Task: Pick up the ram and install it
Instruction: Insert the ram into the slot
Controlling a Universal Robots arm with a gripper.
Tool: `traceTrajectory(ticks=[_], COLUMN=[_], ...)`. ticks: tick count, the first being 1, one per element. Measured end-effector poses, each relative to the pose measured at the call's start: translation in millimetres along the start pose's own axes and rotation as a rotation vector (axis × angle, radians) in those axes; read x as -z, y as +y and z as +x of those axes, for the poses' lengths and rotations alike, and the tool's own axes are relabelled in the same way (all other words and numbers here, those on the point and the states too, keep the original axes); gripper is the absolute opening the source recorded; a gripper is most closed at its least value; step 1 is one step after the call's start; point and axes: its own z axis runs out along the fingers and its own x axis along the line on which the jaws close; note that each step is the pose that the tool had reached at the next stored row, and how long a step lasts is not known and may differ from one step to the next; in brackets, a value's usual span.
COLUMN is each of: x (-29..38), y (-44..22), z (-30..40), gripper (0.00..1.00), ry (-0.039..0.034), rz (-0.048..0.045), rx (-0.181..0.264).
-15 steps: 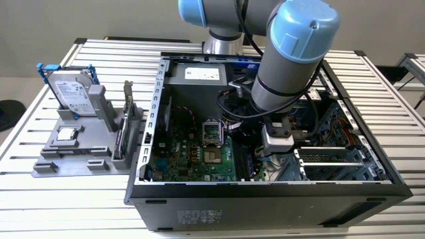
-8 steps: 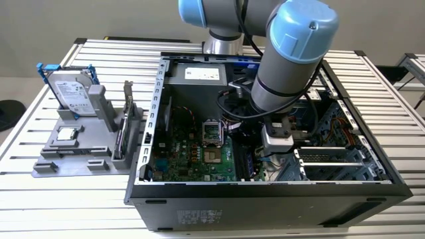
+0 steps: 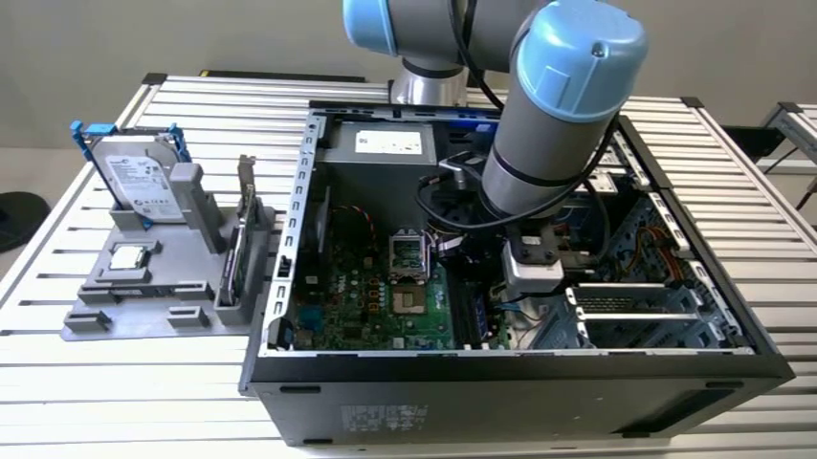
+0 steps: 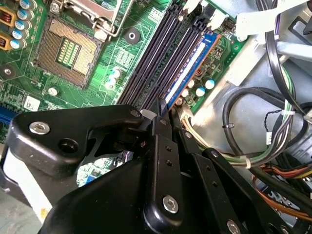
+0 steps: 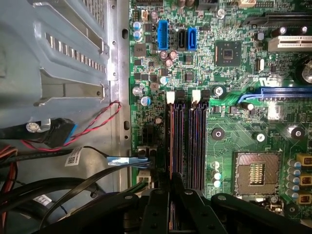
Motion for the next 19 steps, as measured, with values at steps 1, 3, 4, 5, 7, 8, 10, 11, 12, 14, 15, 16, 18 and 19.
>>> traceTrajectory(ticks=[1, 3, 4, 5, 7, 8, 10, 11, 12, 14, 15, 16, 18, 19], x=[-0.1, -0.1, -0.2, -0.3, -0.3, -0.3, -0.4, -0.4, -0.4, -0.4, -0.5, -0.5, -0.5, -0.5], y=[-0.1, 0.0, 0.0, 0.0, 0.0, 0.0, 0.0, 0.0, 0.0, 0.0, 0.0, 0.0, 0.0, 0.0], z=[0.0, 0.0, 0.0, 0.0, 0.0, 0.0, 0.0, 0.0, 0.0, 0.0, 0.0, 0.0, 0.0, 0.0], gripper=[0.0, 0.0, 0.0, 0.0, 0.0, 0.0, 0.0, 0.0, 0.0, 0.0, 0.0, 0.0, 0.0, 0.0], ry=[0.0, 0.0, 0.0, 0.0, 0.0, 0.0, 0.0, 0.0, 0.0, 0.0, 0.0, 0.0, 0.0, 0.0], rz=[-0.0009, -0.0015, -0.0014, -0.0014, -0.0013, -0.0013, -0.0012, -0.0013, -0.0012, -0.0012, -0.0012, -0.0012, -0.0012, -0.0012], rx=[0.0, 0.0, 0.0, 0.0, 0.0, 0.0, 0.0, 0.0, 0.0, 0.0, 0.0, 0.0, 0.0, 0.0])
